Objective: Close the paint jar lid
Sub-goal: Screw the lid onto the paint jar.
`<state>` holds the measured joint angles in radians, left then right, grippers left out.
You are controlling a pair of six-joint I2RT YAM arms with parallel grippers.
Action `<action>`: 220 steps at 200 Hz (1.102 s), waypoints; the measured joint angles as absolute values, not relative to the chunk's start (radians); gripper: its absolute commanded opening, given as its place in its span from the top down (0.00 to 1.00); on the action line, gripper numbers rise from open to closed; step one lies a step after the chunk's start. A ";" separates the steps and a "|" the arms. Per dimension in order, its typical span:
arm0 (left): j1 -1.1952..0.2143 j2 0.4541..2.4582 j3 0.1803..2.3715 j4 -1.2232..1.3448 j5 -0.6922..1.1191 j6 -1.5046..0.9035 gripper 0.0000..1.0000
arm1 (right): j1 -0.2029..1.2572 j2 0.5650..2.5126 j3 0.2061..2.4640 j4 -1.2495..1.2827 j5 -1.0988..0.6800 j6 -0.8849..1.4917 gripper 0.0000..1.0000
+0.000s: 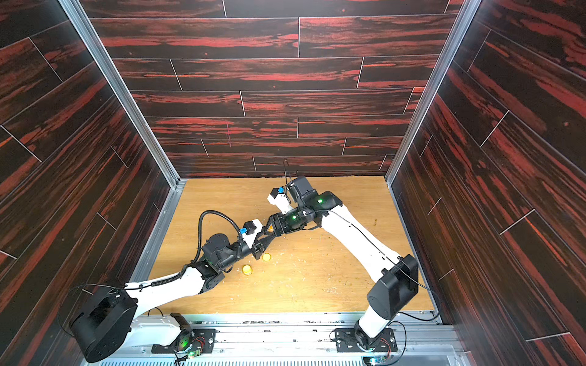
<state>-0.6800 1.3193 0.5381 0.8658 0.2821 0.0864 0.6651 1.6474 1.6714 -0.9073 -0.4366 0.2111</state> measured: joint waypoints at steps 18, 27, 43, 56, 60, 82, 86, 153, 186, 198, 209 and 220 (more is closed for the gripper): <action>-0.680 1.319 0.538 0.870 0.293 0.072 0.78 | 0.657 1.647 1.691 -0.933 -0.451 0.174 0.35; -0.680 1.319 0.538 0.873 0.300 0.067 0.78 | 0.655 1.647 1.699 -0.944 -0.458 0.157 0.33; -0.679 1.320 0.538 0.878 0.311 0.057 0.78 | 0.650 1.647 1.714 -0.967 -0.464 0.120 0.30; -0.678 1.320 0.538 0.881 0.323 0.050 0.78 | 0.644 1.647 1.730 -0.990 -0.463 0.087 0.29; -0.677 1.320 0.538 0.882 0.327 0.048 0.78 | 0.642 1.647 1.736 -0.997 -0.463 0.077 0.29; -0.669 1.320 0.538 0.884 0.351 0.032 0.78 | 0.633 1.647 1.769 -1.026 -0.458 0.011 0.29; -0.667 1.321 0.538 0.884 0.355 0.031 0.78 | 0.633 1.647 1.773 -1.029 -0.456 0.001 0.29; -0.641 1.324 0.538 0.884 0.422 -0.007 0.78 | 0.633 1.660 1.839 -1.089 -0.408 -0.157 0.30; -0.639 1.334 0.539 0.883 0.440 -0.014 0.78 | 0.633 1.689 1.841 -1.100 -0.400 -0.193 0.31; -0.638 1.338 0.540 0.883 0.445 -0.017 0.78 | 0.633 1.700 1.841 -1.103 -0.400 -0.201 0.31; -0.636 1.340 0.541 0.883 0.447 -0.017 0.78 | 0.633 1.709 1.841 -1.104 -0.398 -0.205 0.31; -0.635 1.341 0.541 0.883 0.450 -0.019 0.78 | 0.633 1.713 1.841 -1.103 -0.397 -0.209 0.32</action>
<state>-0.6353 1.3407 0.5407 0.8829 0.4496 -0.0193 0.6327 1.7134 1.8412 -1.1034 -0.3965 -0.2089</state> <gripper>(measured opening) 0.356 0.685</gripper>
